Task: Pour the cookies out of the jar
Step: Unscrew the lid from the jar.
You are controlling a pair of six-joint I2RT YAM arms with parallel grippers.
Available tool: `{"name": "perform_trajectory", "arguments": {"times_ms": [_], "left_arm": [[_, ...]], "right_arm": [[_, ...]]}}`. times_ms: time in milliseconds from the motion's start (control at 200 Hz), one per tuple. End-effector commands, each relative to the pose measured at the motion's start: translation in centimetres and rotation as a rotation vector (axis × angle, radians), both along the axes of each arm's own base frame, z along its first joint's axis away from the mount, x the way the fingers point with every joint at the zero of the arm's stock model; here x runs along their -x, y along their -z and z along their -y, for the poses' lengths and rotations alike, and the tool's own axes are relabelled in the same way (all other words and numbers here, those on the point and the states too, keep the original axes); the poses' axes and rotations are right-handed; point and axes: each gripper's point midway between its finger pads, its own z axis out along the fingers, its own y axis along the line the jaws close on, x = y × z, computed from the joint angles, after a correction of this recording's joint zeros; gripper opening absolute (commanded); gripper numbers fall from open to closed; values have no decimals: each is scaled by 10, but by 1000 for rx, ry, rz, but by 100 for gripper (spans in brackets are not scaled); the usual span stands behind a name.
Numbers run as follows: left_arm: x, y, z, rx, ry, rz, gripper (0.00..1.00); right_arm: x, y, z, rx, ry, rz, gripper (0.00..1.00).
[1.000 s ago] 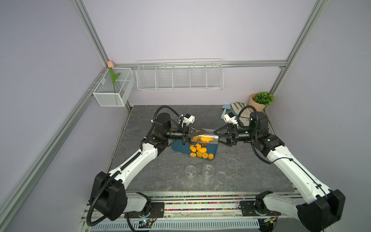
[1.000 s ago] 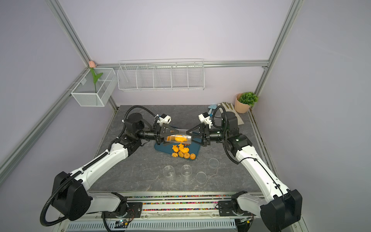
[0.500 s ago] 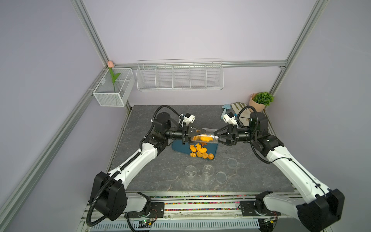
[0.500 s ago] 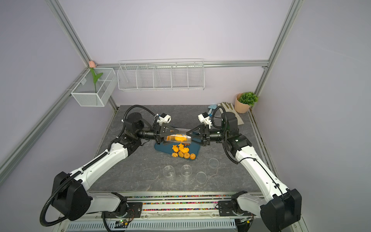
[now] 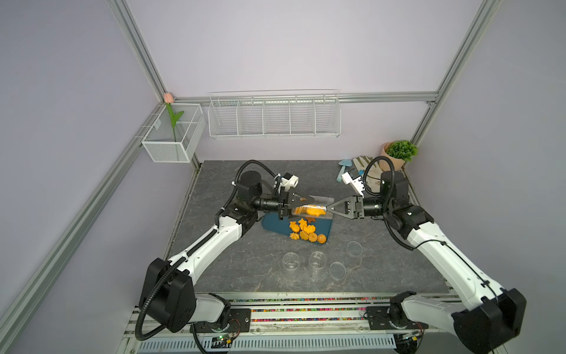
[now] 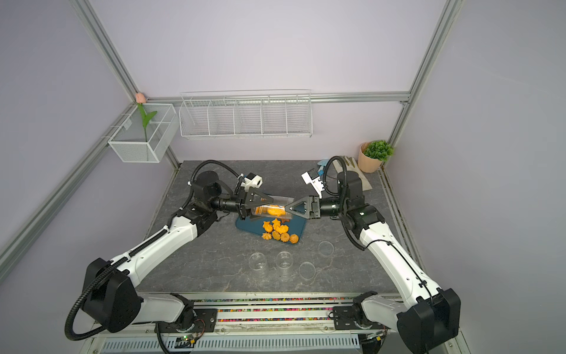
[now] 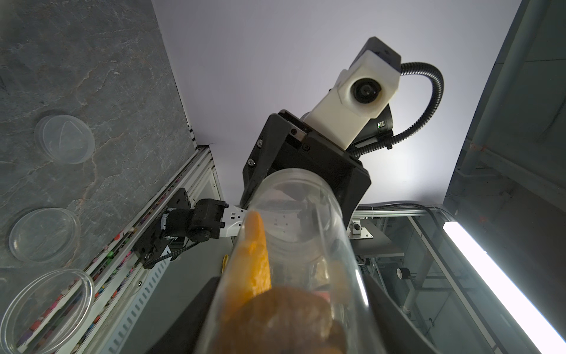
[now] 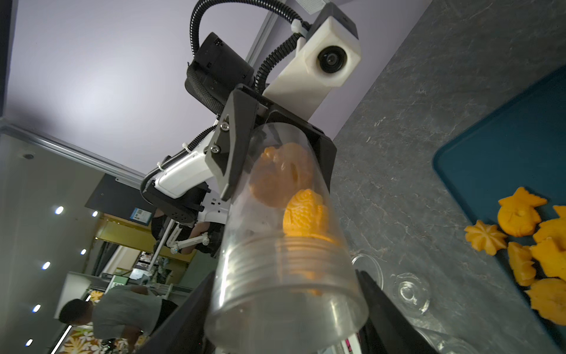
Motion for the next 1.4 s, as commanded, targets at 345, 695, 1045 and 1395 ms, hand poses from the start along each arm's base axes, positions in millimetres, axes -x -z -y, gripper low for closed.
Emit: {"name": "perform_trajectory", "arguments": {"times_ms": [345,695,1045,1395], "left_arm": [[-1,-10,1,18,-14,2,61],[1,-6,0,9,-12,-13,61],[-2,-11,0,16,-15,3,61],[-12,-18,2,28,-32,27,60]], "right_arm": [[7,46,-21,226,-158,958,69],[-9,55,-16,403,-138,1281,85],[5,-7,29,308,199,1002,89],[-7,-25,74,180,587,-81,89]]}}
